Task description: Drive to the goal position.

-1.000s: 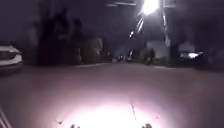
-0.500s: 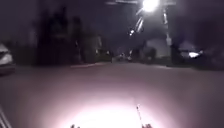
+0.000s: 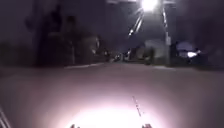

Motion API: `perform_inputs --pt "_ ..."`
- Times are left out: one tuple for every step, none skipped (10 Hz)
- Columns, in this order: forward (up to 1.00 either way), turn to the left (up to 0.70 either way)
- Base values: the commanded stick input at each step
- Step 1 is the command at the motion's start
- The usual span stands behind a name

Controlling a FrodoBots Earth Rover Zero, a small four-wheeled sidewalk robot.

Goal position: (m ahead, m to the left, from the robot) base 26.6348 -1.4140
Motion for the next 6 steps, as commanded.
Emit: perform_inputs --pt "1.00 0.00" --pt "1.00 0.00" --pt "1.00 0.00" --pt "1.00 0.00" --pt "1.00 0.00" --pt "1.00 0.00"
